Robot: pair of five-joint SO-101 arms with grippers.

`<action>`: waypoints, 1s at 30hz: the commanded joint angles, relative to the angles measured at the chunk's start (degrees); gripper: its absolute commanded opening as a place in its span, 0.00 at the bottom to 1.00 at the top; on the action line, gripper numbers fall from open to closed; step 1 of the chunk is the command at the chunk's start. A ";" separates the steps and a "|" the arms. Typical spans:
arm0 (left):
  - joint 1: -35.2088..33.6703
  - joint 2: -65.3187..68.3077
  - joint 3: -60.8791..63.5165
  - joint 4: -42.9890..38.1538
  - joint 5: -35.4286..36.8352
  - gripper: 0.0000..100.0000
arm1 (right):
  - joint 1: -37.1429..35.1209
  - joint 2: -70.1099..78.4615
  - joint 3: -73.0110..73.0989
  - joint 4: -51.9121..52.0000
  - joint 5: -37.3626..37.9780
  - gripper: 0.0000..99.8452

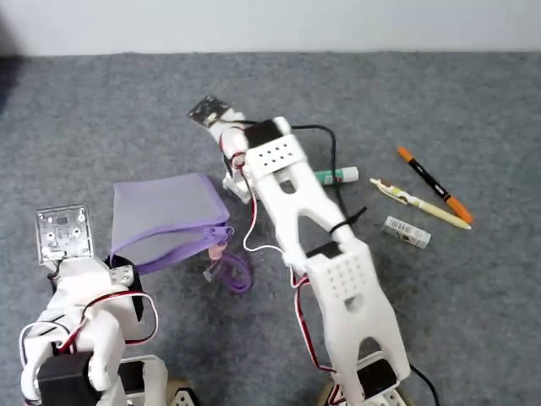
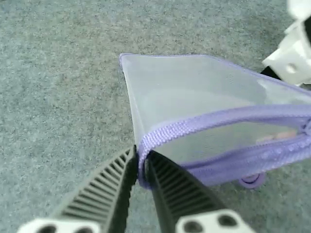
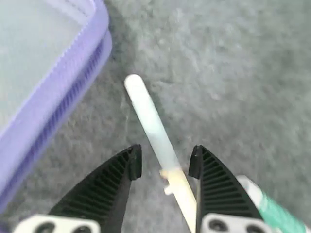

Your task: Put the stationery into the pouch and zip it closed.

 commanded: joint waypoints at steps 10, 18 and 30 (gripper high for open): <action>0.00 1.23 -2.68 -0.18 4.57 0.01 | -0.57 18.95 -29.63 11.03 3.08 0.02; 0.00 1.67 -4.44 0.09 4.57 0.01 | 2.33 17.80 -37.89 18.86 2.64 0.01; 0.00 1.85 -6.90 1.41 4.66 0.01 | 8.31 -2.33 -26.29 19.21 -2.90 0.01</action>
